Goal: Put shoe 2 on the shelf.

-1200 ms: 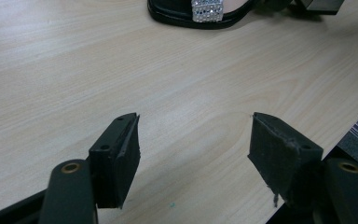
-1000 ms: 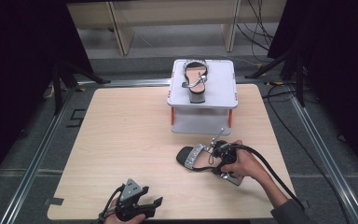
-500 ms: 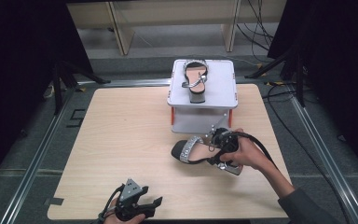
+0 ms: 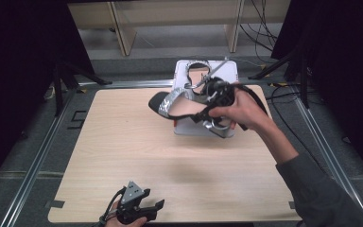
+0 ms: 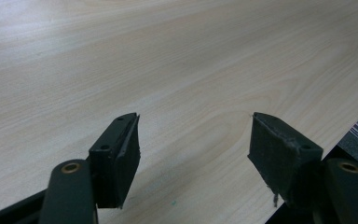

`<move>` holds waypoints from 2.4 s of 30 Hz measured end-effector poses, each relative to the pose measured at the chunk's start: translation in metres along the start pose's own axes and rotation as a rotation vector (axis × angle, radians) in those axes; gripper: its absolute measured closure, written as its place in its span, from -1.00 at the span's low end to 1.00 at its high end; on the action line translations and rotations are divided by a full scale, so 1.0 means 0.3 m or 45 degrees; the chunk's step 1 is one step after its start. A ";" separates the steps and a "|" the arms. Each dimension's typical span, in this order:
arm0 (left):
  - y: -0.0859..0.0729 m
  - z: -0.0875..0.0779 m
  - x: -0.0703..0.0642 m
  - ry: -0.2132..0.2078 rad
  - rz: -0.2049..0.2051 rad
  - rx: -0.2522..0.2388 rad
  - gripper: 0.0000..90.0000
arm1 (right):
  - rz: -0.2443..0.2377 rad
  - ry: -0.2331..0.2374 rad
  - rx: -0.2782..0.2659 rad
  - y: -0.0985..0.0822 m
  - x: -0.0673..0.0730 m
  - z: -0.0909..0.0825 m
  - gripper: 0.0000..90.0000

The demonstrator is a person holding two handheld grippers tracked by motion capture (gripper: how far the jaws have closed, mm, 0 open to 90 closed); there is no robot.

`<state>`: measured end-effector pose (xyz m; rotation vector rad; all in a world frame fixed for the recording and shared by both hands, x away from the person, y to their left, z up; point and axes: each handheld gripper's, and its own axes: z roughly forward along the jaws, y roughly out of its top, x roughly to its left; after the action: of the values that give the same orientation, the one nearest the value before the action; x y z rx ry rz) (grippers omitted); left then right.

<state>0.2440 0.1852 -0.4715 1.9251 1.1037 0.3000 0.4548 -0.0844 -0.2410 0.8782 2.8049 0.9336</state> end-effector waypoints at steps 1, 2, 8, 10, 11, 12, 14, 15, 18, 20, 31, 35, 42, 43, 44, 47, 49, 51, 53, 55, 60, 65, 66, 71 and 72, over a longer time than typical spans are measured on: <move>0.000 -0.001 0.000 0.001 -0.001 -0.001 -0.27 | 0.004 -0.022 -0.018 0.025 -0.010 -0.021 -0.04; 0.000 -0.001 -0.001 0.003 -0.005 -0.005 -0.27 | 0.001 -0.028 -0.035 0.043 -0.022 -0.035 -0.04; 0.001 -0.004 -0.002 0.001 -0.005 -0.002 -0.27 | 0.161 -0.179 -0.084 0.142 -0.140 -0.121 -0.04; 0.001 -0.005 0.005 0.010 0.026 0.013 -0.27 | 0.221 -0.232 -0.079 0.155 -0.194 -0.130 -0.04; 0.000 -0.004 -0.001 -0.001 -0.004 -0.002 -0.27 | 0.279 -0.257 -0.072 0.159 -0.226 -0.130 -0.04; 0.000 -0.004 -0.001 -0.003 -0.006 -0.004 -0.27 | 0.301 -0.278 -0.069 0.160 -0.248 -0.130 -0.04; 0.001 -0.005 -0.001 -0.002 -0.006 -0.003 -0.27 | 0.371 -0.332 -0.057 0.160 -0.301 -0.125 -0.04; 0.001 -0.005 -0.001 -0.004 -0.008 -0.004 -0.27 | 0.391 -0.345 -0.045 0.158 -0.319 -0.123 -0.04; 0.000 -0.007 -0.001 -0.004 -0.003 -0.005 -0.27 | 0.505 -0.388 -0.033 0.147 -0.388 -0.109 -0.04; 0.001 -0.009 0.002 -0.008 -0.001 -0.009 -0.27 | 0.557 -0.430 -0.008 0.139 -0.426 -0.096 -0.04; -0.002 -0.020 0.008 -0.011 -0.013 -0.018 -0.27 | 0.822 -0.565 0.066 0.069 -0.572 -0.013 -0.04; -0.004 -0.020 0.007 -0.011 -0.012 -0.016 -0.27 | 0.875 -0.590 0.094 0.053 -0.594 0.017 -0.05; -0.003 -0.020 0.008 -0.017 -0.009 -0.021 -0.27 | 0.943 -0.593 0.097 0.054 -0.600 0.075 -0.05; -0.003 -0.021 0.010 -0.006 0.001 -0.007 -0.27 | 0.951 -0.585 0.094 0.051 -0.601 0.083 -0.05; -0.004 -0.021 0.010 -0.008 0.001 -0.008 -0.27 | 0.982 -0.586 0.074 0.049 -0.600 0.090 -0.05; -0.003 -0.022 0.006 -0.016 -0.006 -0.019 -0.27 | 1.014 -0.580 0.074 0.042 -0.600 0.108 -0.06; -0.004 -0.022 0.006 -0.015 -0.003 -0.015 -0.27 | 1.015 -0.587 0.043 0.036 -0.601 0.108 -0.10; -0.004 -0.023 0.005 -0.018 0.001 -0.012 -0.27 | 1.057 -0.543 0.022 0.043 -0.594 0.104 -0.28; -0.003 -0.021 0.007 -0.009 0.007 -0.005 -0.27 | 1.096 -0.458 0.022 0.049 -0.590 0.099 -0.42; -0.005 -0.021 0.005 -0.016 0.002 -0.005 -0.27 | 1.117 -0.425 0.021 0.052 -0.585 0.096 -0.41; -0.005 -0.024 0.008 -0.008 0.012 -0.003 -0.27 | 1.132 -0.407 0.036 0.049 -0.588 0.089 -0.38; -0.005 -0.024 0.005 -0.022 -0.004 -0.012 -0.27 | 1.180 -0.380 -0.034 0.051 -0.599 0.045 -0.31; -0.005 -0.026 0.003 -0.016 -0.008 -0.003 -0.27 | 1.164 -0.390 -0.053 0.049 -0.603 0.032 -0.29; -0.006 -0.027 0.006 -0.011 0.003 0.001 -0.27 | 1.091 -0.403 -0.146 0.070 -0.603 -0.060 -0.39; -0.006 -0.027 0.004 -0.017 -0.010 -0.005 -0.27 | 1.079 -0.389 -0.168 0.069 -0.602 -0.089 -0.39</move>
<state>0.2388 0.1912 -0.4683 1.9165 1.1006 0.2847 0.6103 -0.1817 -0.2292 2.0367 2.0549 0.9093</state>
